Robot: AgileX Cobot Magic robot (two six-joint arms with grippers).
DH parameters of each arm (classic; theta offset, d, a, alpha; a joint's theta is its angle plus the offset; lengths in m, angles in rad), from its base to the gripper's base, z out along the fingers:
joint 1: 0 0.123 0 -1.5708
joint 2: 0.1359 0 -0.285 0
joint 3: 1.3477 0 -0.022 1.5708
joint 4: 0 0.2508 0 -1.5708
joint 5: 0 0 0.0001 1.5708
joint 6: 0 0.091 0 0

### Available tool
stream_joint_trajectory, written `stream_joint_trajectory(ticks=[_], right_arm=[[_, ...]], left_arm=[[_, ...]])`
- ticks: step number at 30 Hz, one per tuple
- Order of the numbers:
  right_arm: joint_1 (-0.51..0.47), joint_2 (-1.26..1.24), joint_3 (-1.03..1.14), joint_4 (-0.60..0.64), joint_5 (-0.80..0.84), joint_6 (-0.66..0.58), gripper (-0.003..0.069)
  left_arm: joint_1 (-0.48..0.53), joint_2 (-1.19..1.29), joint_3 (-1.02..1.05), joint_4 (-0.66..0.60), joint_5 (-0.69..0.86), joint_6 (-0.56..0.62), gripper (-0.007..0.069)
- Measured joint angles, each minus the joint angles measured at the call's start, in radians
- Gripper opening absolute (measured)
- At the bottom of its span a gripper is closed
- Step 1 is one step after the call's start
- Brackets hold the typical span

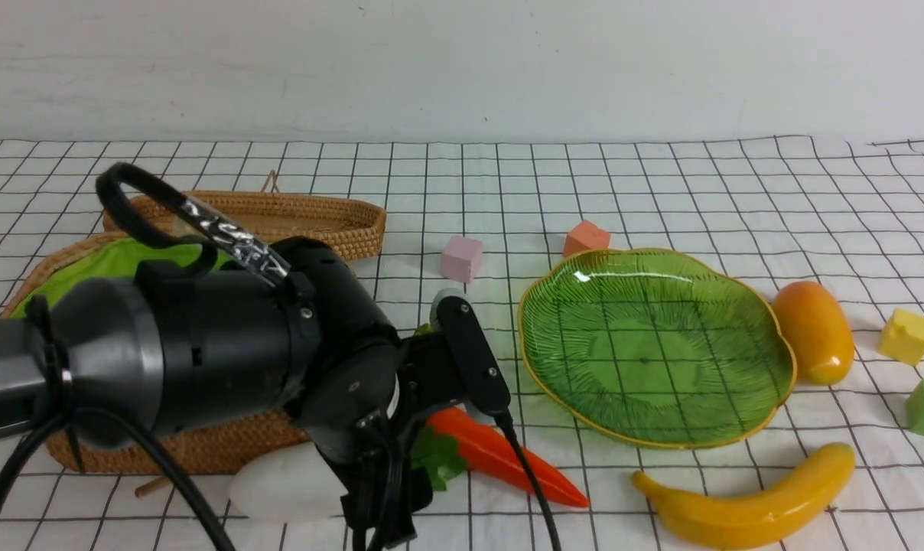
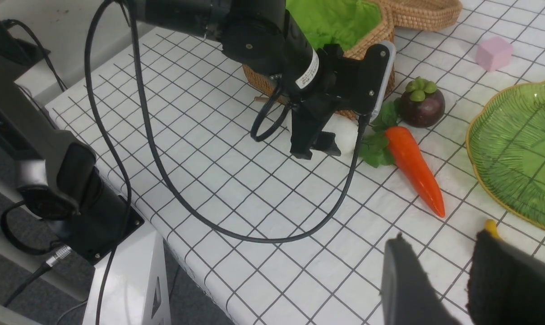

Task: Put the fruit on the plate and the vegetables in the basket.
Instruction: Take a daikon with your left arm and place it on the basket on the left.

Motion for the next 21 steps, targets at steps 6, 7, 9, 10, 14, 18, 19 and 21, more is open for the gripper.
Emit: stream_joint_trajectory(ticks=[6, 7, 9, 10, 14, 18, 19, 21], right_arm=[[0.000, 0.000, 0.009, 0.000, 0.000, 0.000, 0.0237], [0.000, 0.000, 0.015, 0.000, 0.000, 0.000, 0.0237], [0.000, 0.000, 0.028, 0.000, 0.000, 0.000, 0.0237], [0.000, 0.000, 0.029, 0.000, 0.000, 0.000, 0.0237], [0.000, 0.000, 0.043, 0.002, 0.001, 0.000, 0.0237], [0.000, 0.000, 0.047, 0.028, 0.000, -0.014, 0.0237], [0.000, 0.000, 0.047, 0.030, -0.001, -0.027, 0.0237], [0.000, 0.000, 0.047, 0.031, -0.001, -0.037, 0.0237]], left_arm=[[-0.003, 0.022, 0.000, 0.029, -0.008, -0.007, 0.0592], [-0.003, 0.034, 0.000, 0.030, -0.012, -0.009, 0.0592], [-0.003, 0.069, 0.000, 0.042, -0.019, -0.009, 0.0592], [-0.003, 0.073, 0.000, 0.045, -0.019, -0.009, 0.0592], [-0.003, 0.130, 0.000, 0.082, -0.015, -0.015, 0.0591], [-0.003, 0.172, 0.000, 0.089, 0.016, -0.042, 0.0583], [-0.003, 0.174, 0.000, 0.086, 0.024, -0.053, 0.0572], [-0.003, 0.174, 0.000, 0.085, 0.030, -0.057, 0.0558]])
